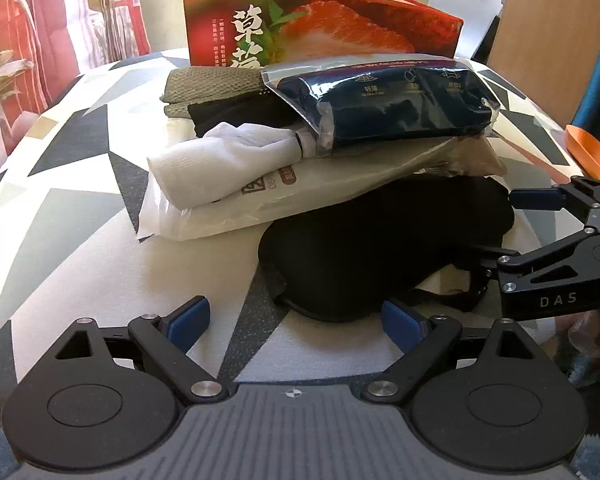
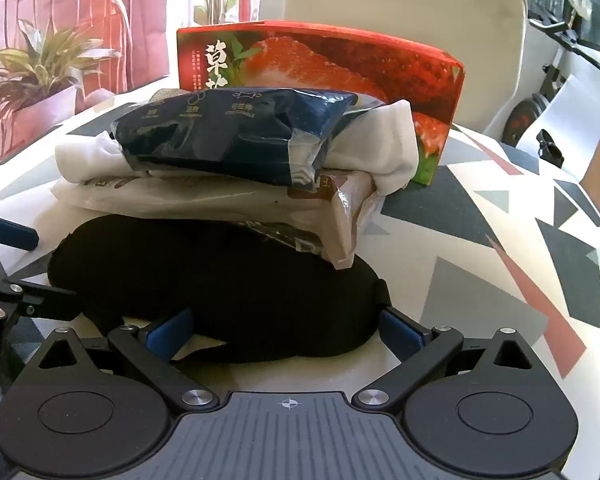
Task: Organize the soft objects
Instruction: 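Lower both grippers onto the black eye mask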
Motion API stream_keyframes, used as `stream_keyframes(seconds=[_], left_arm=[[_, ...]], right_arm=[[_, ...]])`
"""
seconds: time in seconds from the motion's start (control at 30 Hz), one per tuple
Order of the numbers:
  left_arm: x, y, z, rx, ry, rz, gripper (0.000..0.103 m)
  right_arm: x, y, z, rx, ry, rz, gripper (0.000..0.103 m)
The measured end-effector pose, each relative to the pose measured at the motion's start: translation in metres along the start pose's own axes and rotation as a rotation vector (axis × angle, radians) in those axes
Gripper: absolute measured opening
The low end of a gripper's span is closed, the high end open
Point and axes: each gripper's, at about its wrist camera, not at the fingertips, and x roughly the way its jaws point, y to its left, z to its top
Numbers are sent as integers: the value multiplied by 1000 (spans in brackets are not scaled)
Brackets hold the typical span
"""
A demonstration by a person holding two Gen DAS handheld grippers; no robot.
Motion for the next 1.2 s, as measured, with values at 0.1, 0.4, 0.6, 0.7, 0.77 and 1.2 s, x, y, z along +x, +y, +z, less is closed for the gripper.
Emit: stream_keyframes(seconds=[0.1, 0.4, 0.6, 0.7, 0.77, 1.2], left_arm=[[-1, 1, -1, 0, 7, 8, 94], [-1, 18, 4, -108, -14, 37, 94], [1, 17, 8, -120, -13, 12, 87], [-3, 23, 12, -180, -27, -73, 83], [-7, 25, 12, -206, -43, -104, 83], [15, 21, 28, -249, -8, -105, 66]], right_arm=[[-2, 1, -1, -10, 14, -5, 99], [-4, -6, -4, 19, 22, 13, 93], [-3, -10, -2, 50, 14, 37, 92], [-4, -15, 0, 91, 6, 64, 92], [-6, -20, 2, 131, 1, 80, 88], [1, -42, 6, 255, -19, 25, 89]])
